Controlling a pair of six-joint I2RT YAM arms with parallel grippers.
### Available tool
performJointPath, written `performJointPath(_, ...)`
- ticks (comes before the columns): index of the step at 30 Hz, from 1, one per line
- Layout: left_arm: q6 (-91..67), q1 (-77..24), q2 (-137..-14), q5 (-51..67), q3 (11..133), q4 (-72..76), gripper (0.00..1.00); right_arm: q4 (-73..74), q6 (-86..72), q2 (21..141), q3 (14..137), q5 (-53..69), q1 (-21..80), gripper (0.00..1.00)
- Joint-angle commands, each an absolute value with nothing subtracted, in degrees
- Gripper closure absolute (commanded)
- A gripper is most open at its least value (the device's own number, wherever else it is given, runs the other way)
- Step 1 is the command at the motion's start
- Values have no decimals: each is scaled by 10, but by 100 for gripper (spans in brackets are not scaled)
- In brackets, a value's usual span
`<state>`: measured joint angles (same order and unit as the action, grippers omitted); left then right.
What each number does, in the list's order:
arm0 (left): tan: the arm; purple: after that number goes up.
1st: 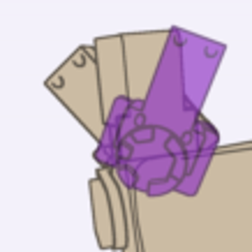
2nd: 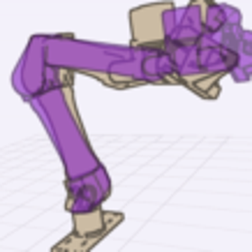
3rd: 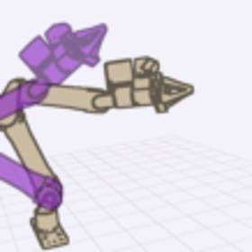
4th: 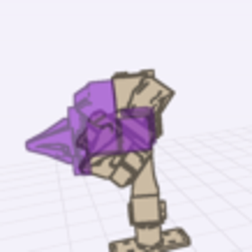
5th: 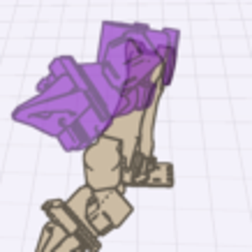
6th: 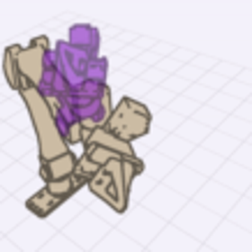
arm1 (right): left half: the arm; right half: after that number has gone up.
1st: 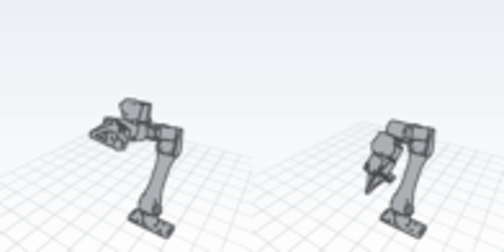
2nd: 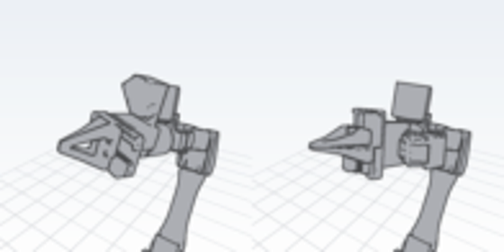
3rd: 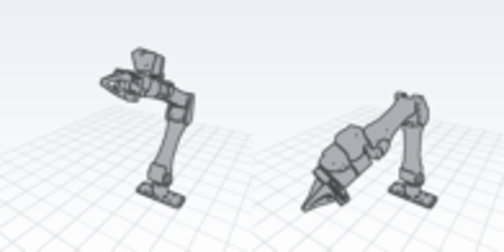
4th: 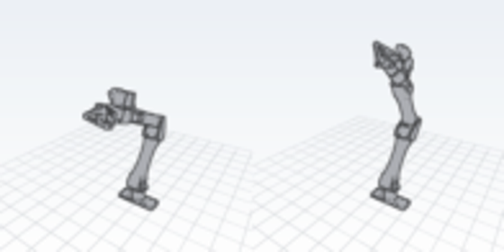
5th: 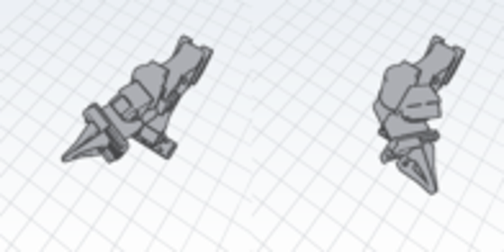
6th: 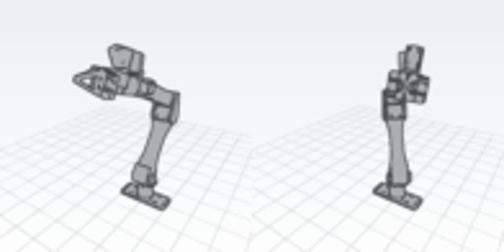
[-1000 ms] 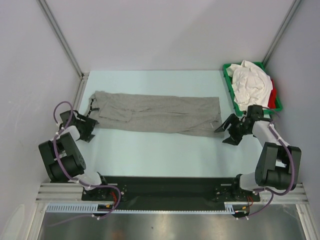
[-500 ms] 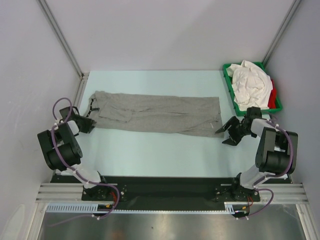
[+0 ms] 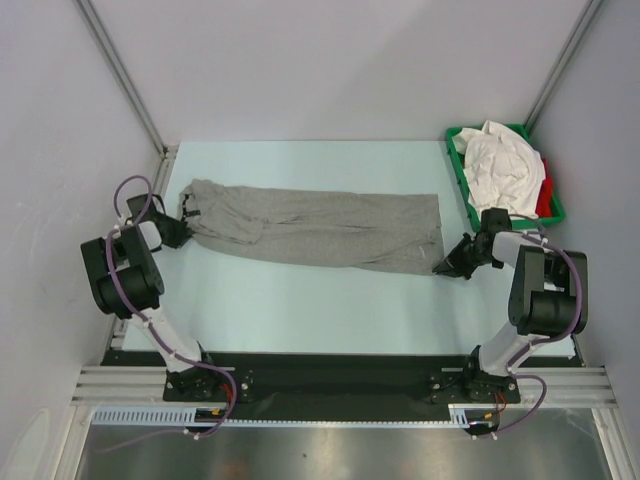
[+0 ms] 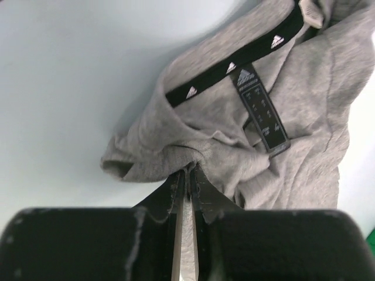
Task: Fold and stack the t-shirts
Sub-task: Fold the tshirt
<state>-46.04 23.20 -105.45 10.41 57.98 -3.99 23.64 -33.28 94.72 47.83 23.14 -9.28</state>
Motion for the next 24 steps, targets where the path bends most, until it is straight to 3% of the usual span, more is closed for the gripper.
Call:
performJointPath(1, -447, 214, -1084, 75, 629, -34, 89, 243, -321, 945, 483, 194, -74, 96)
performJointPath(3, -455, 209, -1097, 70, 650, -33, 90, 261, -314, 942, 483, 186, -53, 100)
performJointPath(15, -484, 207, -1143, 53, 702, -5, 89, 366, -342, 832, 408, 213, 61, 100)
performJointPath(24, -487, 207, -1184, 34, 749, 30, 89, 403, -336, 748, 364, 259, 288, 100)
